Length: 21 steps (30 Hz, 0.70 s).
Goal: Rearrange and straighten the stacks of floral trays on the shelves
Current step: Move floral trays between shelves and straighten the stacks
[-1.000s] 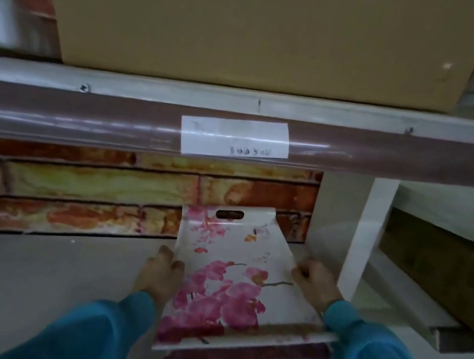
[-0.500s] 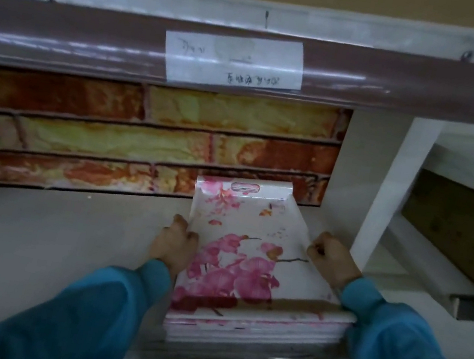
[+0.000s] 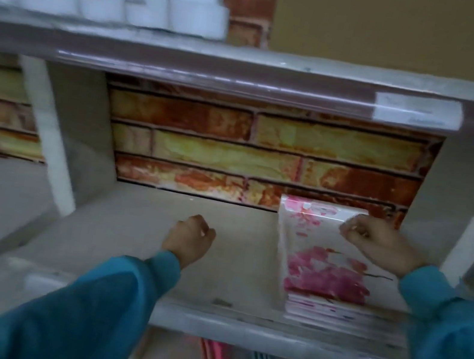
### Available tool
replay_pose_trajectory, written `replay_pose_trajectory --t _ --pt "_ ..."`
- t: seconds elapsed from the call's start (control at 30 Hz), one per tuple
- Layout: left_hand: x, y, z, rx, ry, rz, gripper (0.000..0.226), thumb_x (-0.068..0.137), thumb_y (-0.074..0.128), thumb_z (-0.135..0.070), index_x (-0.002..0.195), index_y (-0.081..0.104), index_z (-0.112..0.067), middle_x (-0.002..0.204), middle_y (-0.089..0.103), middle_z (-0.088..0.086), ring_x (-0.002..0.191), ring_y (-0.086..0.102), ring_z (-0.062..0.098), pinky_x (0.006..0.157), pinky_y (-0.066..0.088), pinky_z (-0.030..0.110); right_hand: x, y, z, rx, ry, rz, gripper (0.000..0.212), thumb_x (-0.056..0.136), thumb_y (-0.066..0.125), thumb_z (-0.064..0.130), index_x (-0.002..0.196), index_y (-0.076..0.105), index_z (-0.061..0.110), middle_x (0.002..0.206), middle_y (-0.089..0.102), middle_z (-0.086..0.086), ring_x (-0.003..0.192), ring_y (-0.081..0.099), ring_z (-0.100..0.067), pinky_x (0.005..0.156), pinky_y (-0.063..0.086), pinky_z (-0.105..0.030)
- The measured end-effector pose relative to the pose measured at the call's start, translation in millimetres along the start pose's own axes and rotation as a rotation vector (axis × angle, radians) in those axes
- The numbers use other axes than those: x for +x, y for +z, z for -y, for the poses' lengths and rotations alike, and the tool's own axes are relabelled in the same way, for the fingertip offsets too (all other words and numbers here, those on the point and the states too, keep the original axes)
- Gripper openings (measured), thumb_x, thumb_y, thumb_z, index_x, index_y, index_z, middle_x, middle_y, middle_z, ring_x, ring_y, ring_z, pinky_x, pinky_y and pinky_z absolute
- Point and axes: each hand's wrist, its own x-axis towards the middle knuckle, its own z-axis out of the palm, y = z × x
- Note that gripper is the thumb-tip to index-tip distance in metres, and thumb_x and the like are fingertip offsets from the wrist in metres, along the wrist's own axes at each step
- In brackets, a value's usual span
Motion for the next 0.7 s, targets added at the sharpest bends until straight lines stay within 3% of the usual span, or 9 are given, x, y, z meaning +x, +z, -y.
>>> replay_pose_trajectory --t 0.13,0.23,0.3,0.47,0.57,0.7 --pt "-29 -107 105 0.018 -0.066 -0.157 0.026 0.086 0.055 -0.046 0.096 0.064 -0.025 0.096 0.072 0.014 0.094 0.066 0.035 0.082 0.055 0.037 4 115 141 0.075 -0.181 0.131 0.023 0.086 0.062 0.006 0.074 0.065 0.026 0.081 0.068 -0.004 0.075 0.061 -0.022 0.076 0.049 -0.036" --pt "-62 -195 199 0.051 -0.153 -0.271 0.024 0.087 0.055 -0.043 0.096 0.065 -0.023 0.097 0.072 0.014 0.093 0.067 0.035 0.082 0.055 0.038 0 217 248 0.115 -0.307 0.271 0.010 0.088 0.061 0.021 0.079 0.066 0.021 0.082 0.069 -0.010 0.075 0.063 -0.022 0.073 0.051 -0.039" --pt "-96 -255 264 0.057 -0.252 -0.349 0.025 0.087 0.055 -0.041 0.097 0.065 -0.020 0.097 0.072 0.013 0.095 0.066 0.034 0.082 0.053 0.036 -7 286 322 0.146 -0.400 0.364 0.015 0.090 0.060 0.028 0.077 0.063 0.020 0.076 0.065 -0.009 0.071 0.060 -0.019 0.068 0.048 -0.037" --pt "-172 -381 393 0.044 -0.488 -0.520 0.024 0.082 0.055 -0.043 0.092 0.064 -0.024 0.093 0.074 0.005 0.096 0.067 0.031 0.083 0.053 0.035 -28 425 487 0.209 -0.518 0.556 0.015 0.090 0.062 0.024 0.089 0.067 0.009 0.089 0.072 -0.010 0.085 0.067 -0.024 0.081 0.052 -0.037" --pt "-202 -431 451 0.018 -0.562 -0.592 0.020 0.084 0.057 -0.041 0.091 0.063 -0.023 0.080 0.071 -0.004 0.091 0.069 0.026 0.080 0.053 0.031 -40 487 561 0.235 -0.565 0.605 0.013 0.089 0.060 0.023 0.087 0.064 0.011 0.089 0.071 -0.005 0.082 0.064 -0.018 0.077 0.050 -0.031" --pt "-206 -469 527 0.051 -0.586 -0.603 0.024 0.088 0.057 -0.038 0.103 0.060 -0.019 0.100 0.072 0.006 0.096 0.066 0.031 0.084 0.053 0.038 -36 563 637 0.268 -0.574 0.632 0.014 0.089 0.054 0.023 0.096 0.063 0.015 0.093 0.067 0.005 0.086 0.061 -0.013 0.071 0.046 -0.023"
